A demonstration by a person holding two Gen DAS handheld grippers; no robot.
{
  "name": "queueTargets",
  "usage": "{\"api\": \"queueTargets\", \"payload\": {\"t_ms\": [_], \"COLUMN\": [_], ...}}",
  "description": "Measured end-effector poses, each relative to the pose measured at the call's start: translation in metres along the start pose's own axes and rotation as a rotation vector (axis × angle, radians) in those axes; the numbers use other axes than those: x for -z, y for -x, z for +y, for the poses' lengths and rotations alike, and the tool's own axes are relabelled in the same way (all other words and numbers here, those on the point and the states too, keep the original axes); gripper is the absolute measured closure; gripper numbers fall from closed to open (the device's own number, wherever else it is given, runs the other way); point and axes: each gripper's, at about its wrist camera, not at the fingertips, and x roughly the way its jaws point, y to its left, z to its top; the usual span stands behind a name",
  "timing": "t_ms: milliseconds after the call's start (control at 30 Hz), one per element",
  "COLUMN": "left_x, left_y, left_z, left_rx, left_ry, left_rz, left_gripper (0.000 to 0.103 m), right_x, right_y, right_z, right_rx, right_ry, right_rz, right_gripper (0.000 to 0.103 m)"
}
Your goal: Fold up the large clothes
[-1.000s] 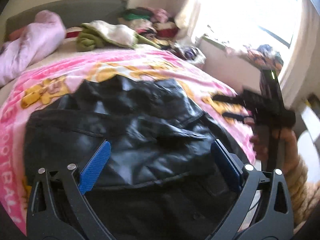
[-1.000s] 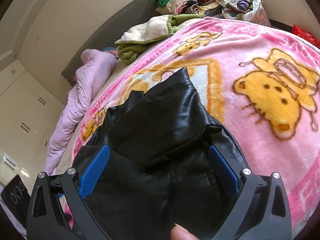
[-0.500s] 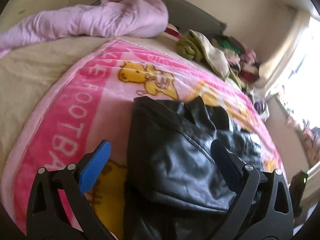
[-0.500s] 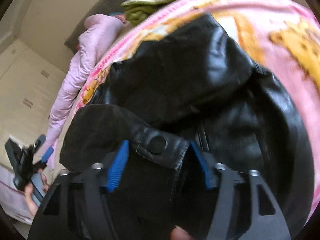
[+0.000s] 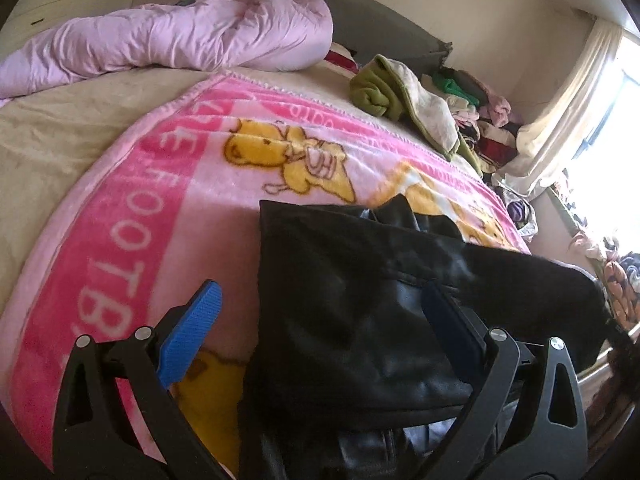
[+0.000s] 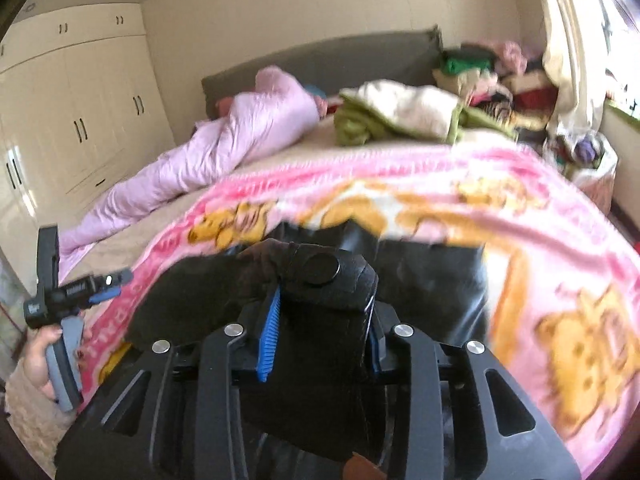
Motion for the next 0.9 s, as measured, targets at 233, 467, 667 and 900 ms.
{"api": "queueTargets", "payload": {"t_ms": [233, 467, 667, 900], "left_x": [0.006, 0.025, 0.053, 0.055], "left_y": [-0.023, -0.049, -0.069, -0.071], "left_z": [-0.02, -0.035, -0.05, -0.045], "left_rx": [0.026, 0.029, -0.023, -0.005], "left_ry": [-0.087, -0.189, -0.317, -0.301], "left_rz": [0.037, 0.161, 0.248, 0.247], "left_gripper": [0.018, 0.064, 0.064, 0.064], "right_x": [-0.007, 0.008, 0.016, 0.026], "right_y": [-0.013, -0.034, -0.052, -0.075], "right_z": [-0.014, -0.018, -0.026, -0.04], "right_rx": [0.048, 0.147, 0.185, 0.252], "right_ry": [0.048, 0.062, 0.038, -0.003], "right_rz": [0.021, 0.061, 0.111, 0.174], "right_gripper": [0.071, 0.068, 0.066, 0.053]}}
